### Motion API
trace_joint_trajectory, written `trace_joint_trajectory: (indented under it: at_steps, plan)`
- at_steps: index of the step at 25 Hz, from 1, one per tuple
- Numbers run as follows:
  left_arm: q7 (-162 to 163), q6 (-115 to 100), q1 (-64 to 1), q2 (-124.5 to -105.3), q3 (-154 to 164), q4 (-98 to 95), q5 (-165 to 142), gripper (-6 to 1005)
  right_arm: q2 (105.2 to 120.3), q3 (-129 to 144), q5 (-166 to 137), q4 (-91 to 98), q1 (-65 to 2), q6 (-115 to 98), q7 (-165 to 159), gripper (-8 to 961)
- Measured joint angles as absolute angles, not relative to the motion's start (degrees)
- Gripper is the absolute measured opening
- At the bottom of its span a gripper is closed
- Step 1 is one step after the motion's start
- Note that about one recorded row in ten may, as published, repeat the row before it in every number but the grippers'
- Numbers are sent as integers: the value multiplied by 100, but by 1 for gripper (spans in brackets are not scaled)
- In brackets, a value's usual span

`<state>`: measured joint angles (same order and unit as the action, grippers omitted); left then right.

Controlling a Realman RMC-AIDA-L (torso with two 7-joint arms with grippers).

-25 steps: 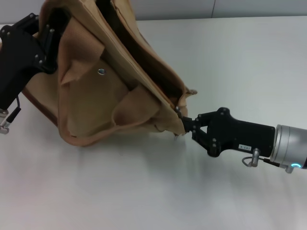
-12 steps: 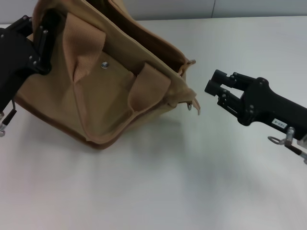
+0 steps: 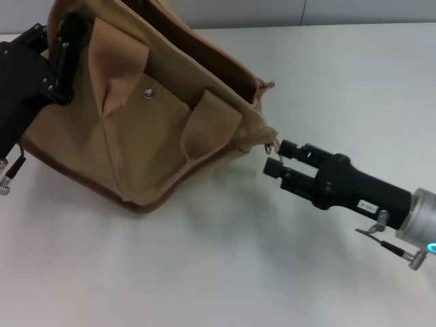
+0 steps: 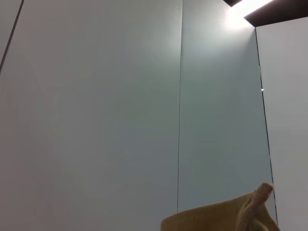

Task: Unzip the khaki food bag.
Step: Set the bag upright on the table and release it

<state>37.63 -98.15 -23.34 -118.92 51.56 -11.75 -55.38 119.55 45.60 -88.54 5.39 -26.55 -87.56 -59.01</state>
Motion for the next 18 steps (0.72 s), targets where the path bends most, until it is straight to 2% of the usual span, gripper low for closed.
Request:
trace_joint_trajectory:
  at_steps: [2, 18]
  plan:
    - [3765, -9814, -2333, -11892, 5156, -1174, -5538, 86, 11969, 4514, -8839, 443, -2701, -8500, -5847, 647]
    - [3778, -9828, -2285, -11899, 5202, -1132, -5540, 86, 11997, 4503, -8853, 3, -3584, -8026, -5682, 642]
